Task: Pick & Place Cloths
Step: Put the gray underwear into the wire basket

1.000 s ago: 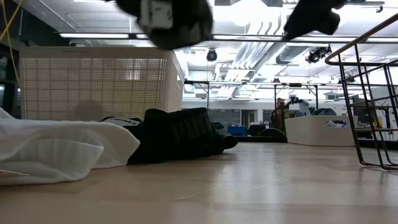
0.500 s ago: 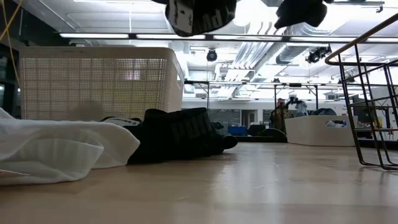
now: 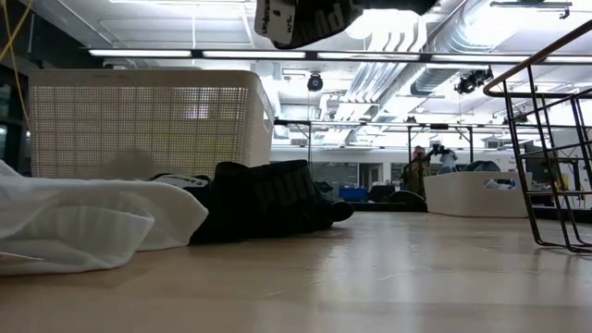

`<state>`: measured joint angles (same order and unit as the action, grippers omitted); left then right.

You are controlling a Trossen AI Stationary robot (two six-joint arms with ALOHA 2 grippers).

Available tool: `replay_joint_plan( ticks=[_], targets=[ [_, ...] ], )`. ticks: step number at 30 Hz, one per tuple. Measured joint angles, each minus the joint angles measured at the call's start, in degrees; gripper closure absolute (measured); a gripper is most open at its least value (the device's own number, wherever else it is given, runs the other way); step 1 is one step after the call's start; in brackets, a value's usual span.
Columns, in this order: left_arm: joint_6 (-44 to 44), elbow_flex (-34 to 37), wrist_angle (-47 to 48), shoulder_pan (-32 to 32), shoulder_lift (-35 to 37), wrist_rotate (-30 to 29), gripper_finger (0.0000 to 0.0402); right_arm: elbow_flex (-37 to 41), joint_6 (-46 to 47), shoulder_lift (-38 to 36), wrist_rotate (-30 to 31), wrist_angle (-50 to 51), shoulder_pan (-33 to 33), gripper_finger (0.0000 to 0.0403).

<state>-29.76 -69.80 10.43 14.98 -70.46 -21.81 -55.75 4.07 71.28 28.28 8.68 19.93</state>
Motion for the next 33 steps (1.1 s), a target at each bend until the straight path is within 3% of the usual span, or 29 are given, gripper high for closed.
replay_joint_plan(
  ticks=[6,15,33],
  targets=[
    [0.0,0.0,-0.1,0.0,0.0,-0.2,0.0384,0.0,-4.6,3.4,-0.7,-11.4,-2.0,0.0096],
    [0.0,0.0,-0.5,0.0,0.0,-0.3,0.0384,0.0,-5.3,6.0,-10.1,-25.0,-4.8,0.0097],
    [7.5,0.0,-12.4,-0.4,-4.2,0.7,0.0384,0.0,3.6,6.3,-23.4,-31.4,-8.9,0.0098]
  ],
)
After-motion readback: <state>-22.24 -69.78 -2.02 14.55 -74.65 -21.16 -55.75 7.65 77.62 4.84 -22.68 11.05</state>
